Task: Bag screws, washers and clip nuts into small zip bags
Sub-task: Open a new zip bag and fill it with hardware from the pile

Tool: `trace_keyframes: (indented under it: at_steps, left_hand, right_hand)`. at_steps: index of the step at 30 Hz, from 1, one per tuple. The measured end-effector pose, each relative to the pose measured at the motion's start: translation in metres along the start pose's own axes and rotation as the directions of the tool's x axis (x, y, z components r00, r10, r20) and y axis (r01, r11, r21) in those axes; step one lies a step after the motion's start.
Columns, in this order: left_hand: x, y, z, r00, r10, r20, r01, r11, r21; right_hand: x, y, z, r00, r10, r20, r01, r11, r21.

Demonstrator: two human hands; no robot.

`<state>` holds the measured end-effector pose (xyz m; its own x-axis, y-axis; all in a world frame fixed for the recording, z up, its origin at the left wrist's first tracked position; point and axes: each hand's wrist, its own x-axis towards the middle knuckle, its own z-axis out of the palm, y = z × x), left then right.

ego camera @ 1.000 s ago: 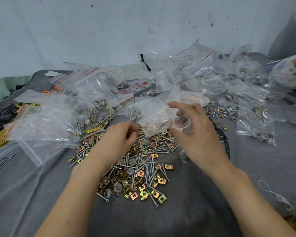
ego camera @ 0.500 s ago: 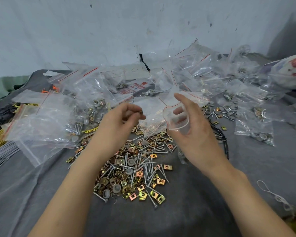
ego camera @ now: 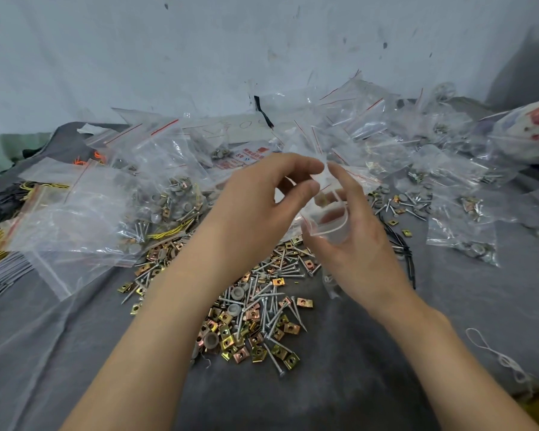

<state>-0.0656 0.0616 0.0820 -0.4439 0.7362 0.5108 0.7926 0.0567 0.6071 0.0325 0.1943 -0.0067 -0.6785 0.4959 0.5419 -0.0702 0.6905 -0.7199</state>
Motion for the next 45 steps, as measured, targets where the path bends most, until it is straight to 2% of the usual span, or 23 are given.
trace_keyframes:
  at_steps: [4,6,8,12,15,18,21,32,40,45]
  left_hand:
    - [0.000,-0.009,-0.005,0.998,-0.038,-0.058,0.036,0.999,-0.029]
    - [0.000,-0.017,-0.011,0.992,-0.092,-0.081,0.089,0.995,-0.050]
    - [-0.002,-0.030,-0.017,0.985,-0.169,-0.046,0.168,0.985,-0.034]
    - [-0.015,-0.059,-0.028,0.934,-0.346,0.093,0.321,0.923,0.210]
    - [-0.025,-0.075,-0.031,0.858,-0.472,0.203,0.368,0.840,0.400]
    - [-0.029,-0.084,-0.030,0.791,-0.544,0.282,0.379,0.796,0.472]
    - [-0.031,-0.090,-0.027,0.773,-0.550,0.316,0.336,0.778,0.531]
    - [-0.031,-0.083,-0.002,0.807,-0.513,0.292,0.205,0.708,0.676]
    - [-0.027,-0.085,0.001,0.788,-0.547,0.283,0.249,0.703,0.666]
    - [-0.029,-0.087,0.004,0.814,-0.538,0.218,0.261,0.675,0.690]
  right_hand:
    - [0.001,0.000,-0.003,1.000,0.016,-0.017,-0.015,0.999,0.039]
    - [0.002,0.000,-0.004,0.999,0.020,-0.026,-0.019,0.999,0.041]
    - [0.002,0.000,-0.005,0.999,0.024,-0.024,-0.023,0.999,0.042]
    - [0.001,0.001,-0.006,0.999,0.033,-0.024,-0.032,0.998,0.047]
    - [0.001,0.001,-0.006,0.999,0.041,-0.024,-0.040,0.998,0.051]
    - [0.001,0.000,-0.007,0.999,0.047,-0.019,-0.046,0.997,0.064]
    - [0.001,0.000,-0.007,0.998,0.053,-0.017,-0.051,0.996,0.078]
    - [0.002,-0.001,-0.007,0.998,0.056,-0.017,-0.054,0.995,0.079]
    - [0.002,0.002,-0.006,0.998,0.050,-0.040,-0.047,0.997,0.069]
    - [0.001,0.003,-0.007,0.998,0.044,-0.039,-0.042,0.997,0.057]
